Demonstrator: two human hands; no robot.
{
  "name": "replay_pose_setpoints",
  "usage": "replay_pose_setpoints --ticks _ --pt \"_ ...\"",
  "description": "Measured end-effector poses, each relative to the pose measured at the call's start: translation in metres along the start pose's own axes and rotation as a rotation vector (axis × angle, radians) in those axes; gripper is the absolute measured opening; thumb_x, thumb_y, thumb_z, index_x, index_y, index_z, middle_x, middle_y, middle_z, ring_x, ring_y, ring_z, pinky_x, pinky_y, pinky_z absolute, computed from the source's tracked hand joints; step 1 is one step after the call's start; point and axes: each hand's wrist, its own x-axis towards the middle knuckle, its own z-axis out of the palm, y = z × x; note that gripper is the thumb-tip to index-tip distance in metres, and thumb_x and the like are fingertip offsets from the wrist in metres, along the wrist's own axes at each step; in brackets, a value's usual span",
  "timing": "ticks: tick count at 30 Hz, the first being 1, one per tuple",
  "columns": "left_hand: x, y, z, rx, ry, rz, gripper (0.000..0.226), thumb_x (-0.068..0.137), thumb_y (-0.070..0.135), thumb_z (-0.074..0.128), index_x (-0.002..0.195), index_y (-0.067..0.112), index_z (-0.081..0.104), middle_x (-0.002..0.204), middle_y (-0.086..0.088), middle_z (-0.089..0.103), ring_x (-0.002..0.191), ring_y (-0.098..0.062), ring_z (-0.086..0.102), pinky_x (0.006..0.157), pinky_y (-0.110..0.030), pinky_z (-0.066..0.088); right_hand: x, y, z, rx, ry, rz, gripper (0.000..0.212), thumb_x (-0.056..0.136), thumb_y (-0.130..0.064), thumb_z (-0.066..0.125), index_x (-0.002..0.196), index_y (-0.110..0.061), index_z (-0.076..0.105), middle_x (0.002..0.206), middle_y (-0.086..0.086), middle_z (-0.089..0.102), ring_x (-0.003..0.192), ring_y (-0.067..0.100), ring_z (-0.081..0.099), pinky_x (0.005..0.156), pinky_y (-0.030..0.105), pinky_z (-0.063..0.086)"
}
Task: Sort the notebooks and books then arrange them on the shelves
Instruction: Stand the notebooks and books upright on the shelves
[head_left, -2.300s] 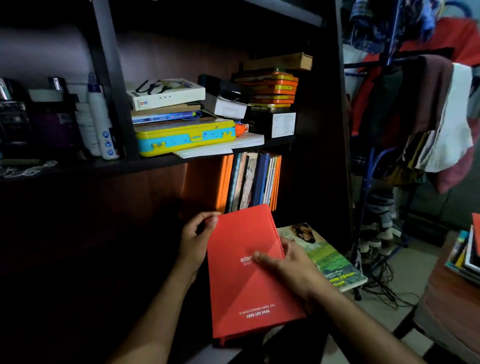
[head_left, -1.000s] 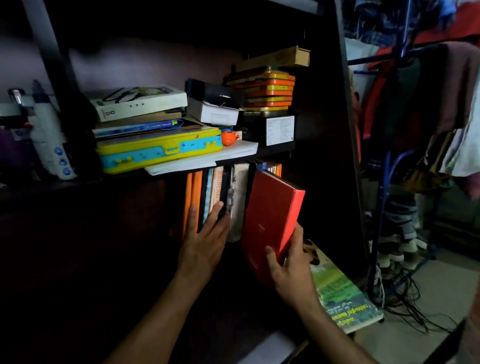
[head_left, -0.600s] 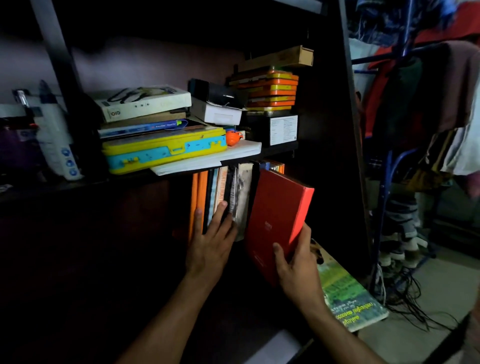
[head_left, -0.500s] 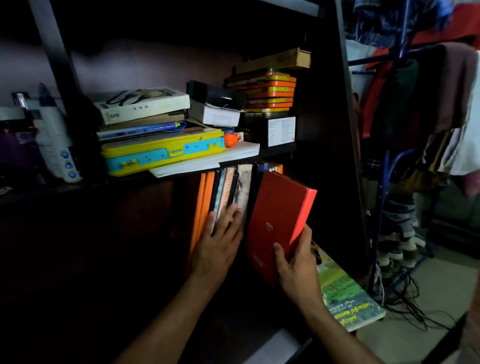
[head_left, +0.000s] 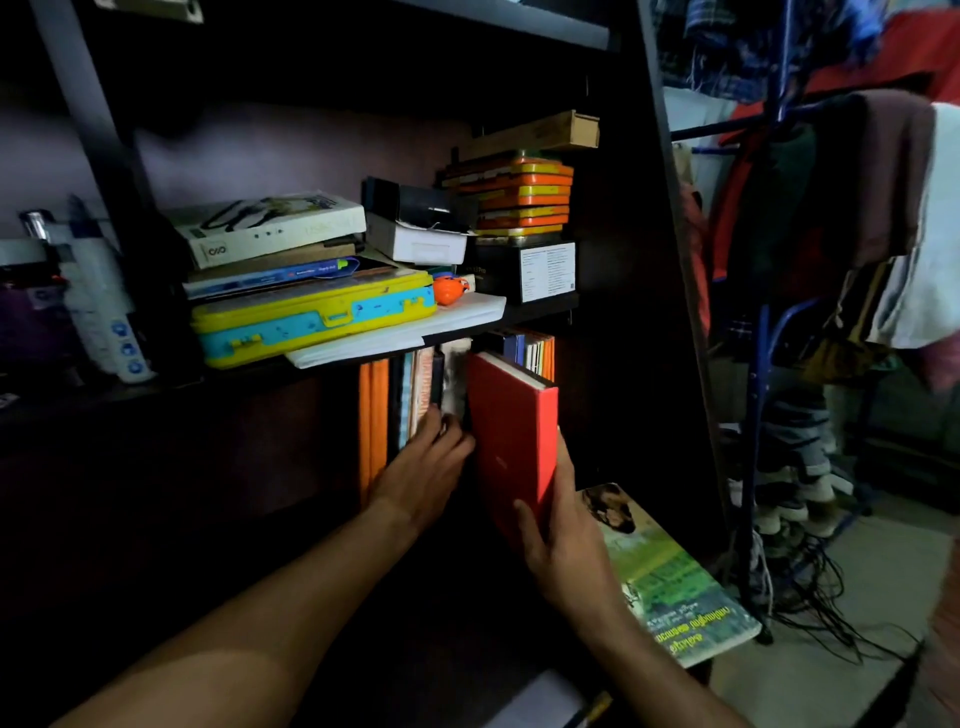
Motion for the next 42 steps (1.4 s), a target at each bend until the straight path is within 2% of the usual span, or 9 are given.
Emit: replay_pose_setpoints --ticks 15,20,23,26,29,31,33,35,42 --pt "-0.011 0.004 0.006 0.059 0.095 -0.024 0.066 0.106 0.04 0.029 0.155 -0.002 0.013 0.16 -0.024 0.007 0.14 -0.04 0.024 0.118 -0.059 0.017 0.03 0.0 0.017 -0.19 -0.064 0.181 0.037 0.103 -0.025 0.046 0.128 -0.008 0.025 0.105 0.022 0.068 0.09 0.043 0.065 0.07 0.045 0.05" --pt "-0.013 0.002 0.001 0.042 0.008 -0.002 0.061 0.107 0.037 0.027 0.155 0.0 0.021 0.16 -0.025 0.015 0.142 -0.042 0.02 0.118 -0.063 0.009 0.042 0.0 0.027 -0.291 -0.134 0.154 0.054 0.104 -0.031 0.042 0.143 -0.008 0.013 0.116 0.015 0.068 0.097 0.037 0.066 0.077 0.044 0.051" --pt "-0.021 -0.006 -0.014 -0.229 0.118 -0.047 0.054 0.098 0.034 0.04 0.145 0.009 0.049 0.154 -0.021 0.038 0.14 -0.038 0.036 0.12 -0.059 0.005 0.054 -0.002 0.034 -0.334 -0.179 0.177 0.064 0.105 -0.033 0.04 0.151 -0.007 0.003 0.124 0.017 0.065 0.105 0.037 0.065 0.084 0.044 0.047" --pt "-0.053 -0.008 -0.029 -0.522 0.445 -0.211 0.057 0.082 0.034 0.067 0.135 0.017 0.06 0.149 -0.014 0.048 0.14 -0.033 0.041 0.123 -0.058 0.005 0.067 -0.004 0.038 -0.299 -0.188 0.208 0.064 0.104 -0.038 0.043 0.148 -0.011 0.005 0.121 0.015 0.066 0.104 0.039 0.065 0.083 0.043 0.045" --pt "-0.106 0.006 -0.03 -0.864 0.61 -0.881 0.073 0.079 0.031 0.073 0.145 0.021 0.043 0.153 -0.016 0.038 0.143 -0.037 0.035 0.12 -0.059 0.017 0.08 0.001 0.042 -0.331 -0.176 0.21 0.061 0.102 -0.044 0.046 0.141 -0.014 0.011 0.111 0.013 0.069 0.095 0.037 0.067 0.083 0.048 0.053" --pt "-0.132 0.015 -0.017 -1.34 0.386 -1.247 0.094 0.078 0.045 0.081 0.153 0.034 0.026 0.159 -0.012 0.028 0.144 -0.036 0.033 0.114 -0.058 0.03 0.078 0.007 0.044 -0.385 -0.173 0.199 0.067 0.101 -0.053 0.043 0.145 -0.014 0.011 0.114 0.012 0.068 0.096 0.035 0.068 0.081 0.047 0.055" --pt "-0.14 0.021 -0.003 -1.745 0.092 -1.206 0.109 0.069 0.069 0.076 0.153 0.048 0.011 0.161 -0.005 0.028 0.141 -0.03 0.04 0.109 -0.059 0.039 0.069 0.012 0.043 -0.349 -0.106 0.155 0.071 0.097 -0.058 0.049 0.147 -0.021 0.013 0.125 0.009 0.063 0.1 0.029 0.068 0.081 0.047 0.058" --pt "-0.136 0.021 0.001 -1.844 -0.054 -1.084 0.104 0.075 0.067 0.066 0.156 0.046 0.005 0.159 -0.005 0.035 0.135 -0.025 0.048 0.106 -0.056 0.044 0.06 0.014 0.04 -0.206 -0.026 0.104 0.068 0.093 -0.05 0.063 0.142 -0.029 0.021 0.135 0.002 0.057 0.105 0.021 0.068 0.084 0.047 0.06" --pt "-0.126 0.028 0.015 -1.988 -0.033 -0.919 0.067 0.097 0.031 0.062 0.142 0.056 0.02 0.143 0.013 0.043 0.124 -0.017 0.058 0.099 -0.032 0.051 0.061 0.026 0.043 -0.204 0.081 -0.153 0.026 0.096 -0.028 0.064 0.117 -0.029 0.049 0.113 -0.01 0.056 0.098 0.008 0.058 0.083 0.039 0.056"
